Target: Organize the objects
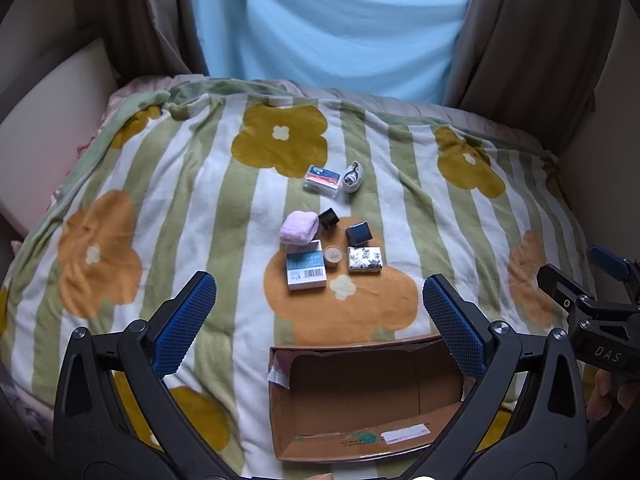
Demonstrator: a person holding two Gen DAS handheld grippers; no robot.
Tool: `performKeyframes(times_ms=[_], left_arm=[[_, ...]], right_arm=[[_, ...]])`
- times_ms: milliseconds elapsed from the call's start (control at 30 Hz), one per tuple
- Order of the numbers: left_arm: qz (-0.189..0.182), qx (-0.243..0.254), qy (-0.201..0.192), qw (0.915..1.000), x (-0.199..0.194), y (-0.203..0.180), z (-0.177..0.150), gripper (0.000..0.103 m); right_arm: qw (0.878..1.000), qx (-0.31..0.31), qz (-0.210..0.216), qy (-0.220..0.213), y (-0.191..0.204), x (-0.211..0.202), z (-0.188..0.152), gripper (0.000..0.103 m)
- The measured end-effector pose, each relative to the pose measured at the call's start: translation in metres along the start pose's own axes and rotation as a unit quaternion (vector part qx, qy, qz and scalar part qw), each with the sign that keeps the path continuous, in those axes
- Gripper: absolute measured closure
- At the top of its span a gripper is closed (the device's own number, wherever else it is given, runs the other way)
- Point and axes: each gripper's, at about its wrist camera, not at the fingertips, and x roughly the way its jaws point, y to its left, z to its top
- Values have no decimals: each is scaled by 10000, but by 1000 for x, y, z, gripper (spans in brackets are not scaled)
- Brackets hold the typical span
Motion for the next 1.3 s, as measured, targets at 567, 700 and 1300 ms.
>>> performKeyframes(times_ms=[567, 700, 1300], left_arm=[[-15, 145, -115, 9998, -4, 1, -1, 0], [-89, 112, -181, 9997, -6, 4, 2, 0], [-150, 135, -126, 9997, 5, 1, 3, 0]], right_arm=[[10000, 31, -58, -17, 2, -3, 1, 1], [10000, 47, -1, -7, 2, -3, 1, 1], [9999, 29, 116, 10, 3, 2, 0, 1]])
